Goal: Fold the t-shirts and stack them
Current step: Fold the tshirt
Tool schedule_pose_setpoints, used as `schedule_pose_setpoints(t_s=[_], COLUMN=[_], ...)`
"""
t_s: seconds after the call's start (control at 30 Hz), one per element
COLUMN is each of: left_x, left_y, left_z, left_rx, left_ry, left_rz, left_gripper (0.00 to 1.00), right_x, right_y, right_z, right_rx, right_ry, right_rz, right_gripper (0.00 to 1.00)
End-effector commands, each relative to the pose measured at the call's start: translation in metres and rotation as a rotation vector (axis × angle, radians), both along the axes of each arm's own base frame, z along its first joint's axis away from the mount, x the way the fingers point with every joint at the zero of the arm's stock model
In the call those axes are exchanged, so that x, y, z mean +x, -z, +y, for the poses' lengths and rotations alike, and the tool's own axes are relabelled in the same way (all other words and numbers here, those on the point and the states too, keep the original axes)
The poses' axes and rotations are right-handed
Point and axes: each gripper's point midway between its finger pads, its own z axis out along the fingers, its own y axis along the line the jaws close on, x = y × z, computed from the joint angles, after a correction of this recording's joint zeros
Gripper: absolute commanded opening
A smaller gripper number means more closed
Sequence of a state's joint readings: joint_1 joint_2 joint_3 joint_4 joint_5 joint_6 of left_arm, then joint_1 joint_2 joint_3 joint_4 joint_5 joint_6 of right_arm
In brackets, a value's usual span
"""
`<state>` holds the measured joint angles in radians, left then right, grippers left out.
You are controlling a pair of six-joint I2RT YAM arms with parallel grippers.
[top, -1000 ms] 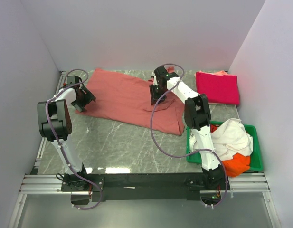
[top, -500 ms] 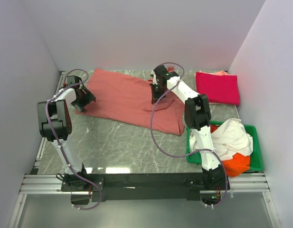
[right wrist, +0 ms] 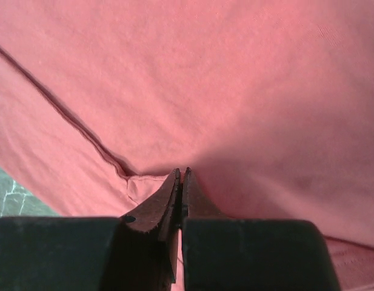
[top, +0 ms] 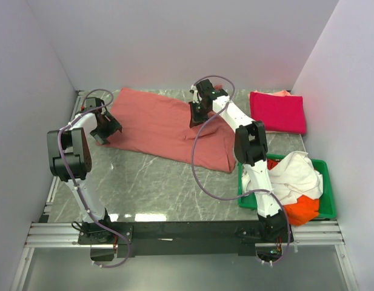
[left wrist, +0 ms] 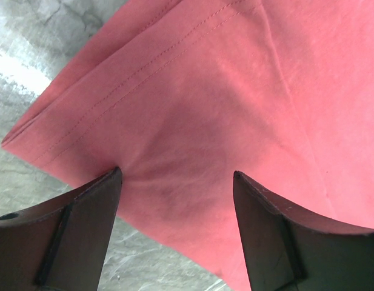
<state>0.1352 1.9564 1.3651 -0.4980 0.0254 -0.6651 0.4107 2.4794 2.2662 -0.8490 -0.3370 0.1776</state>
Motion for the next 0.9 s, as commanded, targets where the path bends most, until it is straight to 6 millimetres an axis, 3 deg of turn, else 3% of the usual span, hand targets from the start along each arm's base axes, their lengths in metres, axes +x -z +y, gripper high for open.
schedule_pose_setpoints(t_s=[0.0,0.23,0.53,0.63,0.67,0.8,0.87], left_x=[-0.007,-0.012,-0.013,-0.015,-0.015,-0.018,-0.018], left_y=[-0.019,-0.023,-0.031,-0.032,-0.033,-0.032,-0.033], left_z=[0.005,0.005,0.004,0.004,0.004,0.005,0.009], left_rx=[0.035,0.036,0.038,0.038,0.039,0.049,0.064], left_ry=[0.012,0.016,0.019,0.017,0.017,0.013,0.002], left_rz=[-0.014,-0.006,-0.014,-0.016,-0.019,-0.015,-0.019], left_gripper=[0.80,0.80,0.80,0.80,0.80,0.80,0.80], right_x=[0.015,0.023,0.036,0.033,0.033,0.032,0.035], right_y=[-0.012,-0.006,-0.021,-0.019,-0.020,-0.029,-0.052], right_z=[0.012,0.015,0.019,0.021,0.021,0.020,0.018], right_rx=[0.049,0.063,0.105,0.115,0.121,0.118,0.126], right_ry=[-0.012,0.004,0.025,0.016,0.012,0.020,0.027], right_rz=[-0.054,-0.053,-0.103,-0.088,-0.086,-0.099,-0.148], right_gripper=[0.00,0.01,0.05,0.25,0.40,0.54,0.59])
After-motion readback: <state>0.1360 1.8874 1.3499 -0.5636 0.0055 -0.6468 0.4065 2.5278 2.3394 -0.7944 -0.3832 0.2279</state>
